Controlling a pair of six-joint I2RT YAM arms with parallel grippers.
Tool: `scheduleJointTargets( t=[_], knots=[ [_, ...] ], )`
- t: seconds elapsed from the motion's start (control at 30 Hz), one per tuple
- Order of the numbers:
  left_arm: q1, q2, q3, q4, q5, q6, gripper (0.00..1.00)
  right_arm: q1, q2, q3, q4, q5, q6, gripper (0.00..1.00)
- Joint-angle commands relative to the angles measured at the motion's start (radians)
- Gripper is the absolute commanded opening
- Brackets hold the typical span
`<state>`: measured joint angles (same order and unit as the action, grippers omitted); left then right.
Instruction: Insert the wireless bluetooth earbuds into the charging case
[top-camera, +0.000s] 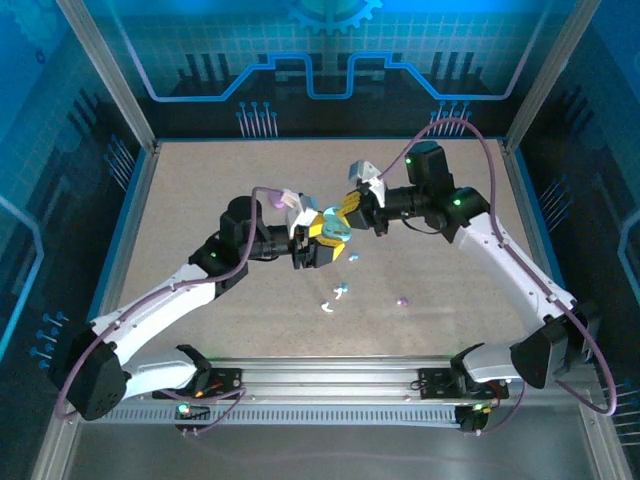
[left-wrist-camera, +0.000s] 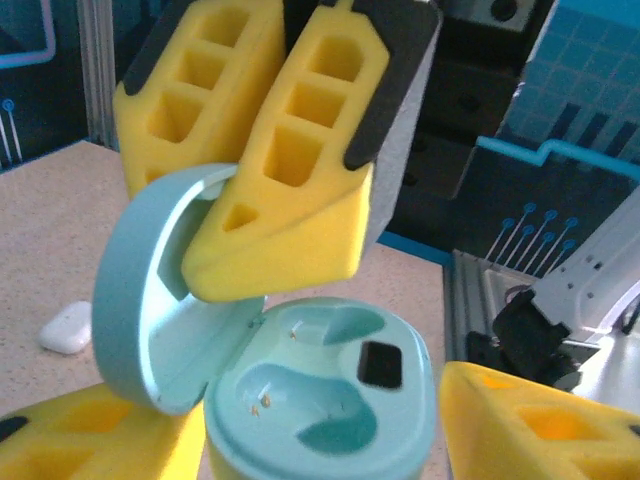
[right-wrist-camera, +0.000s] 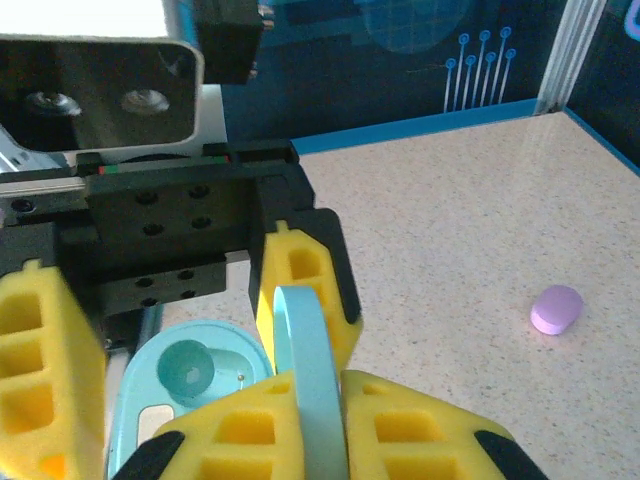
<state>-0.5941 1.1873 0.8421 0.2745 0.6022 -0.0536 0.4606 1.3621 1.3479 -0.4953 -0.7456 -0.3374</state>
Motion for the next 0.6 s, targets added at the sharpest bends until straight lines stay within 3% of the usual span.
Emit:
scheduleJointTargets(
  t=[0.0, 0.27, 0.57],
  knots=[
    [-0.006, 0.011, 0.02, 0.03, -0.015, -0.001, 0.71, 0.029, -0.048, -0.028, 0.039, 0.094, 0.006, 0.12],
    [-0.006, 0.016, -0.016, 0.074, -0.024, 0.02, 0.7, 0.047, -0.092, -0.081, 0.094, 0.142, -0.008, 0.12],
    [-0.008, 0.017, -0.061, 0.118, 0.004, 0.164, 0.68, 0.046, -0.083, -0.074, 0.087, 0.101, 0.01, 0.13]
  ],
)
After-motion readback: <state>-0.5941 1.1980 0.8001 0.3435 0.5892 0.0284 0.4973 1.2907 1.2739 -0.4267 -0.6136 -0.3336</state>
